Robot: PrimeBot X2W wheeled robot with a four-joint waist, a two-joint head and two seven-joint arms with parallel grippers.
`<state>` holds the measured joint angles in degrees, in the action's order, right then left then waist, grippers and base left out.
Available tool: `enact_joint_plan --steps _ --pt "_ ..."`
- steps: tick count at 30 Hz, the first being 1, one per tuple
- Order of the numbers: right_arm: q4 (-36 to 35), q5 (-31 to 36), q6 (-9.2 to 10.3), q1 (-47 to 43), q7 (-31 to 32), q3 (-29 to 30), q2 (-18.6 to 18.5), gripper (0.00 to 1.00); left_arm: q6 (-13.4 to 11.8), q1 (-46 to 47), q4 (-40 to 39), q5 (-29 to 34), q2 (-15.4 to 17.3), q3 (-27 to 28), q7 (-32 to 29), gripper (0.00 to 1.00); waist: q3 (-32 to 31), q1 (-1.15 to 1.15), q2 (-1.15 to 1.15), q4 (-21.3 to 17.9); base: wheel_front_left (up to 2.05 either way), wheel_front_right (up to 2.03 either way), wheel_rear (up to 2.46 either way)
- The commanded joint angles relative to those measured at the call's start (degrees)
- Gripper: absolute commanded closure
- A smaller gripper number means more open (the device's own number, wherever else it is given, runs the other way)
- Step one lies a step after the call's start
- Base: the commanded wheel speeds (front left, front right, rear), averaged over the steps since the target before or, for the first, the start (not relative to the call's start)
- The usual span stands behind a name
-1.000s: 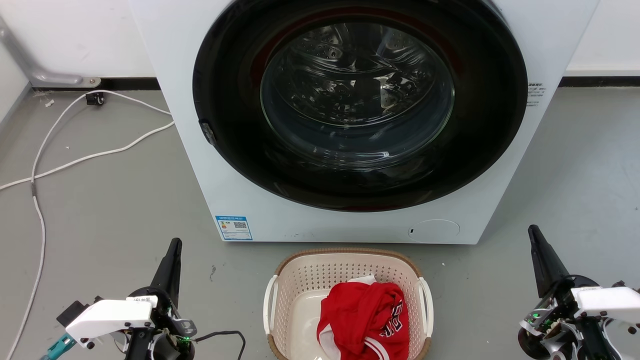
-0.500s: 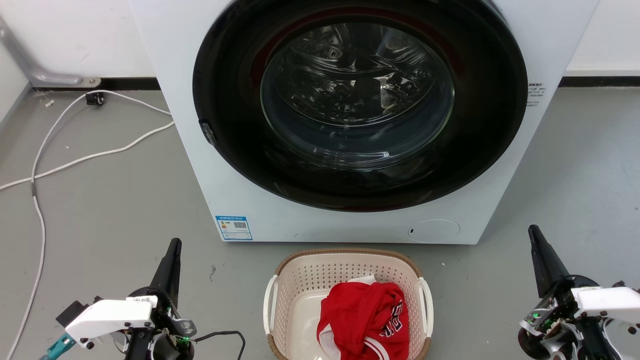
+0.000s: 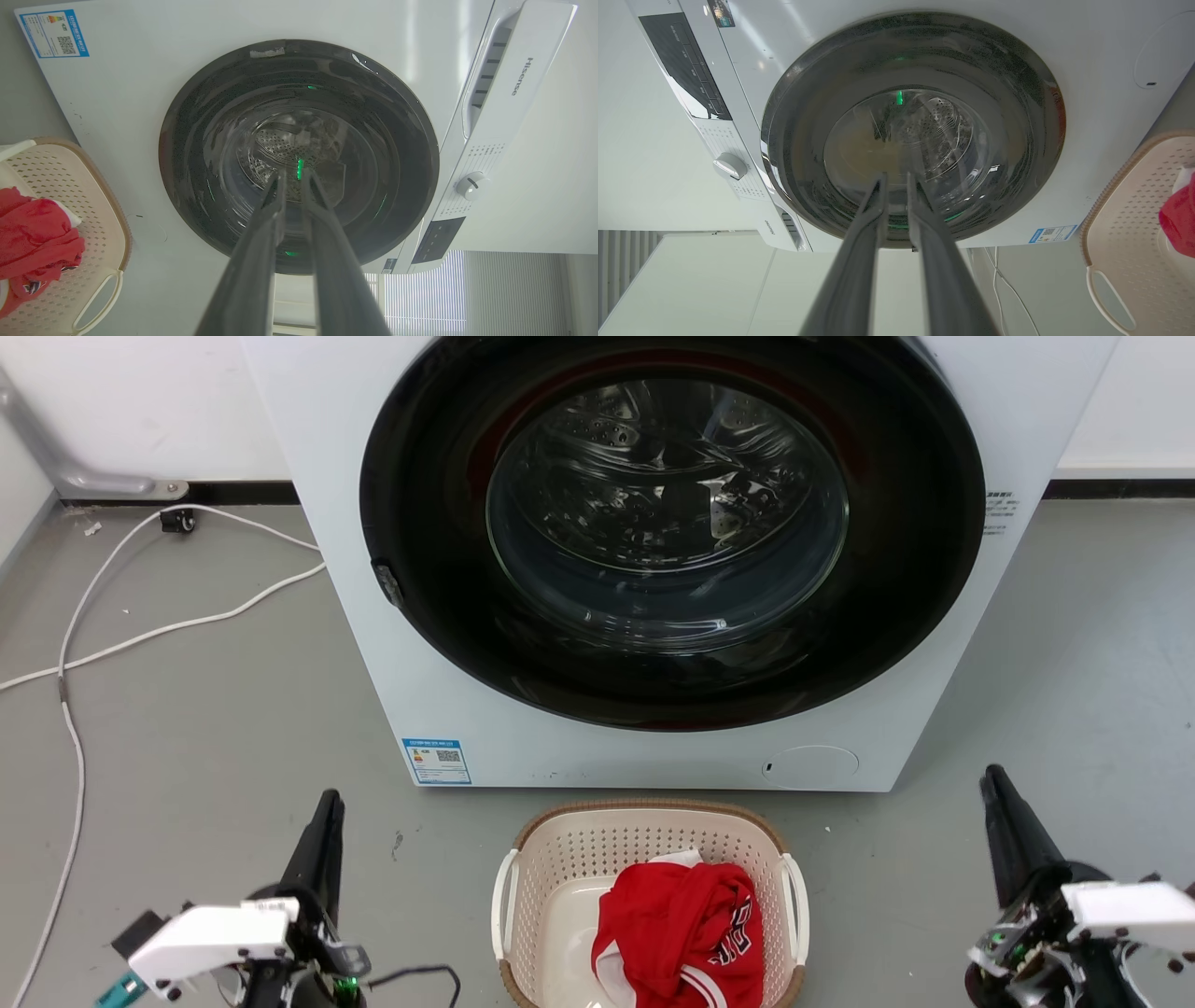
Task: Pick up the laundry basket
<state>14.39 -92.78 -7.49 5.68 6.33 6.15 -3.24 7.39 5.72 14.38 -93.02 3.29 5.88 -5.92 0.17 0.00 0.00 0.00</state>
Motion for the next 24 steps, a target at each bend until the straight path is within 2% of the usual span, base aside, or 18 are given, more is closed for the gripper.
enact_joint_plan --steps 1,17,24 --pt "0.1 0.0 0.00 -0.2 0.0 0.0 0.0 0.00 0.0 -0.1 0.2 0.0 0.0 0.0 0.1 0.00 0.0 0.00 0.00 0.0 0.00 0.00 0.00" --pt "-1.9 3.4 0.00 -3.4 -4.1 -0.8 0.1 0.00 0.0 -2.9 -1.8 3.9 -0.3 -2.0 4.1 0.00 0.1 0.00 0.00 0.0 0.00 0.00 0.00" --pt "-2.8 8.1 0.00 -3.9 -5.9 0.7 0.2 0.00 0.0 -3.3 -1.8 8.7 -0.3 0.4 5.8 0.00 0.1 0.00 0.00 0.0 0.00 0.00 0.00"
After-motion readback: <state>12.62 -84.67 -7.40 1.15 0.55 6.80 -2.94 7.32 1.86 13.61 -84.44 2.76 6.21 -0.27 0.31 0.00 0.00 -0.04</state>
